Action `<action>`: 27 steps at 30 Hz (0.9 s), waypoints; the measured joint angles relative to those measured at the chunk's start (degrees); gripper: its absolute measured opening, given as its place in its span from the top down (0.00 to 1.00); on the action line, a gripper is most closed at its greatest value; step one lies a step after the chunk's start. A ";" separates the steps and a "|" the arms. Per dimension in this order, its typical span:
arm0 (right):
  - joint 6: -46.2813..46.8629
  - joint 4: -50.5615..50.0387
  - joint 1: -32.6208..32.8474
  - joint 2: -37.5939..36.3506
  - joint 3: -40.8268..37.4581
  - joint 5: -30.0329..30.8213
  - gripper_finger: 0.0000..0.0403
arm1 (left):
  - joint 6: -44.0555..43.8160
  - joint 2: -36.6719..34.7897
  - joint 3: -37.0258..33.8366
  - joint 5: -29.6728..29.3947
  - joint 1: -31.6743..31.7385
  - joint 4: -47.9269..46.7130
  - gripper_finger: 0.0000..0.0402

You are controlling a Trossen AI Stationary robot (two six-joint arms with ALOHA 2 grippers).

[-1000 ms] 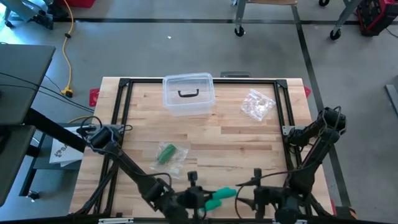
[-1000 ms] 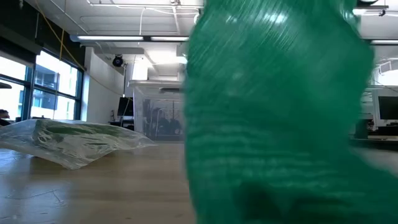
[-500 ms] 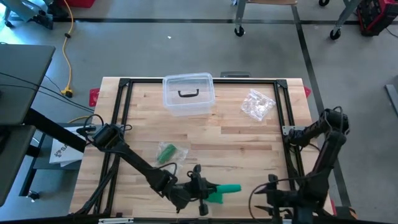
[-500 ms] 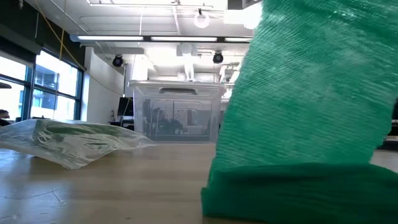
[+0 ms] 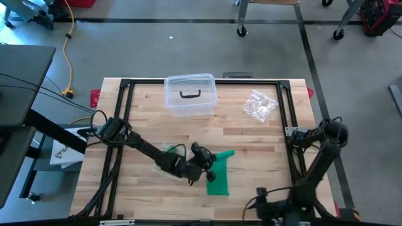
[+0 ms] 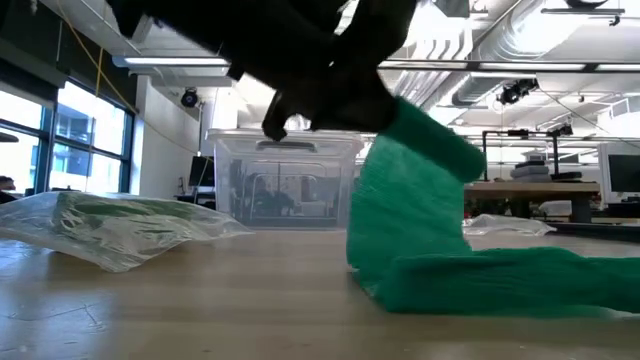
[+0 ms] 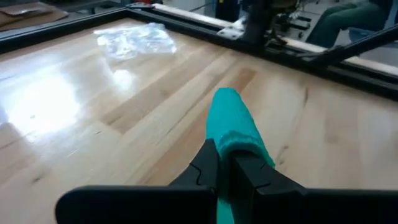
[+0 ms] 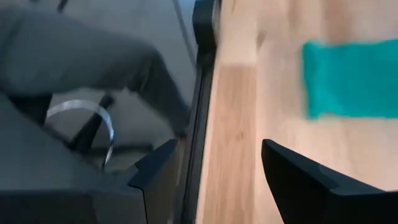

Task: Roll bandage
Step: Roll the dark green bandage

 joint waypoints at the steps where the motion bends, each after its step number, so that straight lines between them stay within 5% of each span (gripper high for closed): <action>1: -0.83 0.03 -1.35 0.72 0.00 -2.36 0.45 | -0.07 -0.07 -0.77 0.02 0.14 0.04 0.99; 7: -12.19 2.03 -8.97 3.11 0.00 -8.62 0.45 | -2.93 -0.42 -4.72 -1.27 0.01 -0.66 0.98; 14: -22.18 9.92 -14.39 5.62 0.00 -15.86 0.45 | -7.01 -5.61 -10.68 -10.09 -4.26 -1.54 0.98; 27: -28.46 27.13 -21.86 7.59 -7.79 -15.67 0.45 | -22.71 -11.60 -18.52 -9.47 -9.74 -10.19 0.98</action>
